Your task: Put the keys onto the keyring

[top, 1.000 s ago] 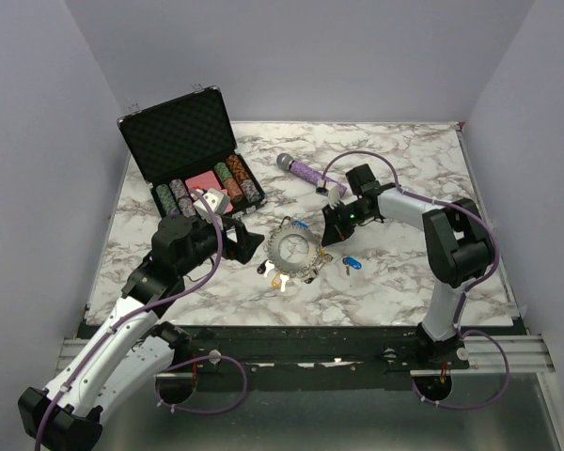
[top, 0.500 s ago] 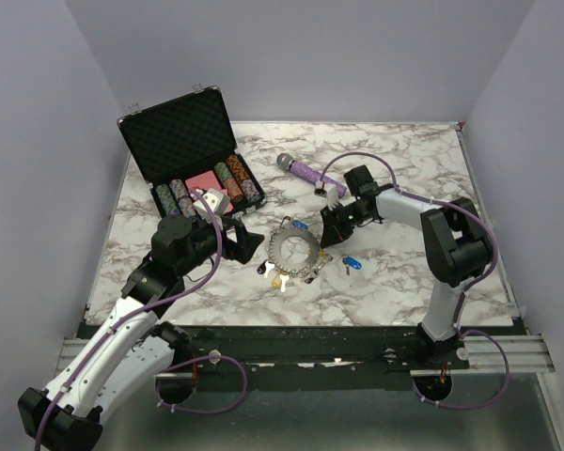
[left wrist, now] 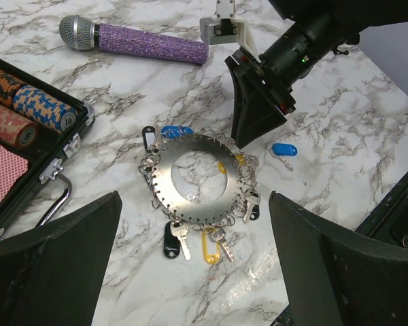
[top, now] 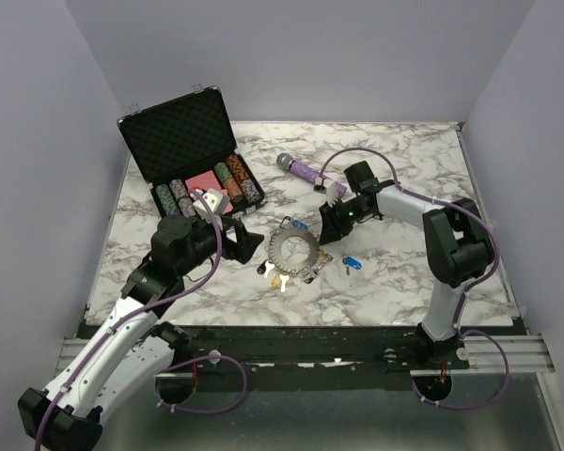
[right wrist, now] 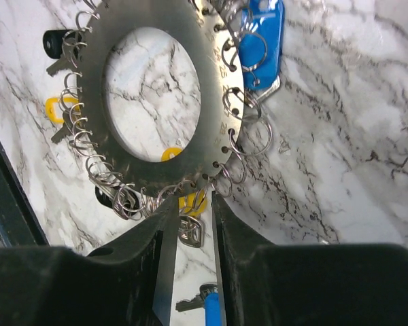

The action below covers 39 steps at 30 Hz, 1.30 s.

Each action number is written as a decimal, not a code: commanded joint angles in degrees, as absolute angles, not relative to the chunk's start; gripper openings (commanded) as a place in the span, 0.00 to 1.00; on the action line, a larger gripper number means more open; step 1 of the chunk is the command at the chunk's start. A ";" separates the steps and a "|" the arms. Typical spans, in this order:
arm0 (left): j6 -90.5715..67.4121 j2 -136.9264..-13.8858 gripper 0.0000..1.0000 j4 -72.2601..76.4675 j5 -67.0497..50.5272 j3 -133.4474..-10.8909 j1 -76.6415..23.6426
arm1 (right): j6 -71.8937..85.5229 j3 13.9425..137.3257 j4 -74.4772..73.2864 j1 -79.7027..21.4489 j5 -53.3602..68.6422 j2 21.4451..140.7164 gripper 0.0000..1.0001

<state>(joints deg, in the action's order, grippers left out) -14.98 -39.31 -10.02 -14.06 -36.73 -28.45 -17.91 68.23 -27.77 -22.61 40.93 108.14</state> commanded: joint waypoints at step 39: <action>-13.97 -37.62 0.98 -10.90 -14.24 -37.70 -27.86 | -93.78 115.85 -78.57 -24.52 53.17 134.05 0.51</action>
<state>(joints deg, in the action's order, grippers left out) -14.57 -37.78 -10.04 -14.13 -36.73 -28.18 -91.11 119.39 -74.08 -23.40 50.65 138.26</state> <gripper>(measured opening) 0.978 0.513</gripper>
